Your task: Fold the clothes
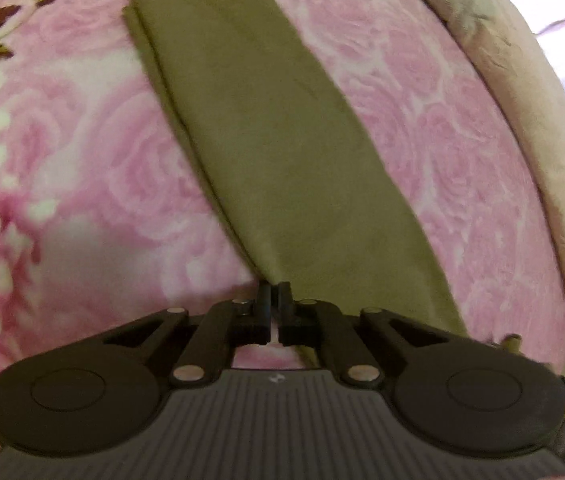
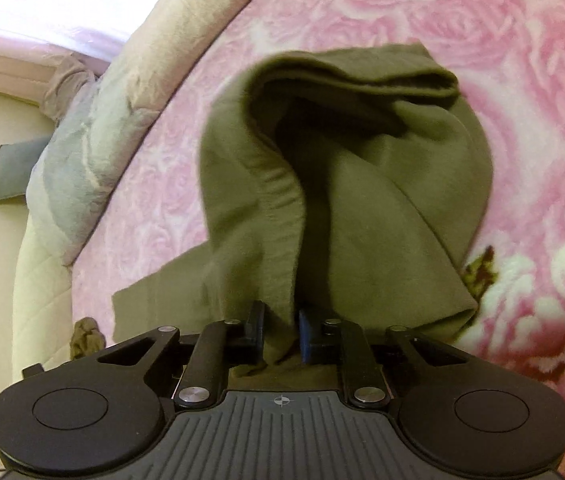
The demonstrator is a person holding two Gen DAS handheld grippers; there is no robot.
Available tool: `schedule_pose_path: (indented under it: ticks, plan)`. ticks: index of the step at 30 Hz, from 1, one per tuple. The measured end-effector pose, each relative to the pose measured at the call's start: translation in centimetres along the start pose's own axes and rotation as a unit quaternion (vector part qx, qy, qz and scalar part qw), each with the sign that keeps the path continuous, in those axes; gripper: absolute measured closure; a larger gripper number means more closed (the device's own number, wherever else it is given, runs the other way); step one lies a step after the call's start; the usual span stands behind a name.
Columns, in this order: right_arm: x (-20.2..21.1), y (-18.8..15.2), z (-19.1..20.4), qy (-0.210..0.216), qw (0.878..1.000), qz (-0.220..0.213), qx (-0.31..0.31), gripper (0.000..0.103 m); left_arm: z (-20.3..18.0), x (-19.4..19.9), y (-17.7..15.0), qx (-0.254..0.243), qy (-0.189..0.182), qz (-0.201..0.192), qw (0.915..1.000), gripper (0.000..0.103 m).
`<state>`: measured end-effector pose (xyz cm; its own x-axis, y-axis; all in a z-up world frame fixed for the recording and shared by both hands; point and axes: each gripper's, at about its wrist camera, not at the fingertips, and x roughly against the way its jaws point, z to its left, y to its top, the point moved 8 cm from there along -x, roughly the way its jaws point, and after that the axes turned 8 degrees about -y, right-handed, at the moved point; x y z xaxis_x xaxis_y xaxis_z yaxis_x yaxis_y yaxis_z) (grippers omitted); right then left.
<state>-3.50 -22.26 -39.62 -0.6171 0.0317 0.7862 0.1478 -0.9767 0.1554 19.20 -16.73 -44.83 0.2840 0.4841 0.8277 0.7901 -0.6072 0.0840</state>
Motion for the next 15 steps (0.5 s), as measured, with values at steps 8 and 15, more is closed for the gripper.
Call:
schedule_pose_path:
  ticks: [8,15]
  plan:
    - [6.9,6.7,4.6,0.104,0.991,-0.071,-0.039,0.091,-5.8,2.9,2.6,-0.06,-0.041,0.035,0.9967,0.103]
    - [11.2,21.4,6.8,0.138,0.968,-0.206,-0.047,0.092,-20.0,2.0,11.9,-0.144,-0.087,-0.012,0.9856,0.103]
